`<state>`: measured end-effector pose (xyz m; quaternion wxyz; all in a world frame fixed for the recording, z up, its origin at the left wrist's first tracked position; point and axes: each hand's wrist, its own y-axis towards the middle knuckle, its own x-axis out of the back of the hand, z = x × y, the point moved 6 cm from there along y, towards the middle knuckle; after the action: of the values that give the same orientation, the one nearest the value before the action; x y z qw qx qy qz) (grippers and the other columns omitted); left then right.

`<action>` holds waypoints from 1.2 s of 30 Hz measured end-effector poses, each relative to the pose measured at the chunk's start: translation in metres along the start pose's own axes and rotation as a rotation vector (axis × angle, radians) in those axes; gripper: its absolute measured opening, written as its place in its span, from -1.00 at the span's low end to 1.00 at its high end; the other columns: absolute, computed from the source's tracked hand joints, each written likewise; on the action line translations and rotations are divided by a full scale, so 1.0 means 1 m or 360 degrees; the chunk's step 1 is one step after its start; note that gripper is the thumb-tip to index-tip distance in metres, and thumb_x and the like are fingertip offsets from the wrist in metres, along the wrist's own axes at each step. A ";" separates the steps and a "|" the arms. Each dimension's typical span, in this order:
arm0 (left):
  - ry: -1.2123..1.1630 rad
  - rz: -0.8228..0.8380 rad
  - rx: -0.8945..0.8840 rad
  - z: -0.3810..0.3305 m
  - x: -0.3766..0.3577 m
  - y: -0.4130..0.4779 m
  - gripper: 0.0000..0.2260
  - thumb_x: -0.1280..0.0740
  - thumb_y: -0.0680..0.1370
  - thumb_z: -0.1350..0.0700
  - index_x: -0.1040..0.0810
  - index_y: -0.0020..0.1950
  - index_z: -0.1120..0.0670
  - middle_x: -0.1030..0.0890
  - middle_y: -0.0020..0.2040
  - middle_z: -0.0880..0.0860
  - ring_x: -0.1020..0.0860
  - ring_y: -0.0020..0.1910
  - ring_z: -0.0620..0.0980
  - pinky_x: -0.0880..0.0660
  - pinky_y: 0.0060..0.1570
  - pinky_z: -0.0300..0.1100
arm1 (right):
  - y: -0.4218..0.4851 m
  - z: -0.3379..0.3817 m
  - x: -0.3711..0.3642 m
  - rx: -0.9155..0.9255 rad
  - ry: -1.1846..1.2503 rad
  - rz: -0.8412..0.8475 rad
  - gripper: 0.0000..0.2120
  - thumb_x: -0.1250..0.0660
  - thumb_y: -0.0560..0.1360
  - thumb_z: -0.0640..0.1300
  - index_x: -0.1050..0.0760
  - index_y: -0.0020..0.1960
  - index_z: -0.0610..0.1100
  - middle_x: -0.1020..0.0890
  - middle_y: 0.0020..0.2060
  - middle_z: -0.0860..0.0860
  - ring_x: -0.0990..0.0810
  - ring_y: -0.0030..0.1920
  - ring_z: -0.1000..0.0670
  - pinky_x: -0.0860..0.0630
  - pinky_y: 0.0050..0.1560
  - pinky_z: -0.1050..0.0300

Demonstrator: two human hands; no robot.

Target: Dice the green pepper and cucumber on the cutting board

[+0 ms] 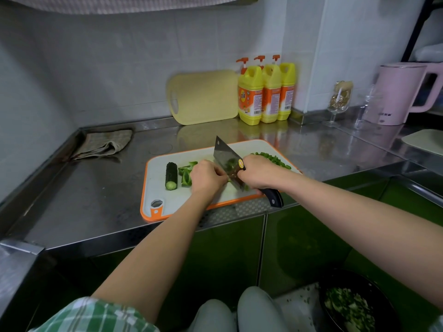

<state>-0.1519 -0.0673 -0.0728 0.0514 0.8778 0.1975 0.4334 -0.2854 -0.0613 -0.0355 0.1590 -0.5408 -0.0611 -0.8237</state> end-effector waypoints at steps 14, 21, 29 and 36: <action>0.0075 0.0037 -0.0142 -0.002 -0.002 0.003 -0.96 -0.47 0.40 0.15 -0.72 -0.22 0.10 -0.69 -0.23 0.04 -0.63 -0.18 0.00 -0.40 -0.23 -0.25 | 0.026 -0.006 -0.014 -0.0060 0.0349 -0.0116 -0.86 -0.10 0.57 -0.28 -0.34 -0.16 -0.22 -0.45 -0.36 -0.15 -0.52 -0.51 -0.13 -0.44 -0.52 0.17; 0.0012 0.0132 -0.0294 -0.003 -0.005 0.014 -0.78 -0.41 0.43 0.18 -0.68 0.05 0.03 -0.70 -0.15 0.00 -0.63 -0.06 -0.02 -0.49 -0.03 -0.20 | 0.026 -0.032 0.030 -0.0002 0.0668 -0.0375 -0.85 -0.12 0.56 -0.24 -0.33 -0.18 -0.18 -0.47 -0.47 -0.13 -0.48 -0.57 -0.08 -0.42 -0.46 0.17; 0.0528 0.0592 -0.0765 -0.028 -0.022 0.019 -0.56 -0.33 0.46 0.27 -0.53 0.35 0.09 -0.51 0.35 0.08 -0.44 0.33 0.07 -0.29 0.29 -0.19 | 0.021 -0.054 0.015 -0.0092 0.0711 -0.0278 -0.79 -0.10 0.56 -0.26 -0.30 -0.26 -0.15 -0.43 -0.45 -0.13 -0.45 -0.58 -0.06 -0.37 -0.48 0.19; 0.0501 0.0392 -0.0676 -0.026 -0.017 0.024 -0.79 -0.44 0.48 0.10 -0.68 0.10 0.10 -0.69 0.01 0.06 -0.61 0.02 0.05 -0.44 0.00 -0.18 | 0.018 -0.049 0.006 -0.0059 0.0621 -0.0131 -0.85 -0.12 0.56 -0.25 -0.33 -0.19 -0.15 -0.45 -0.44 -0.11 -0.46 -0.56 -0.07 -0.37 -0.51 0.22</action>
<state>-0.1743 -0.0982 -0.0631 0.1498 0.7866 -0.0003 0.5990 -0.3243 -0.0929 -0.0508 0.1241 -0.3708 -0.0360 -0.9197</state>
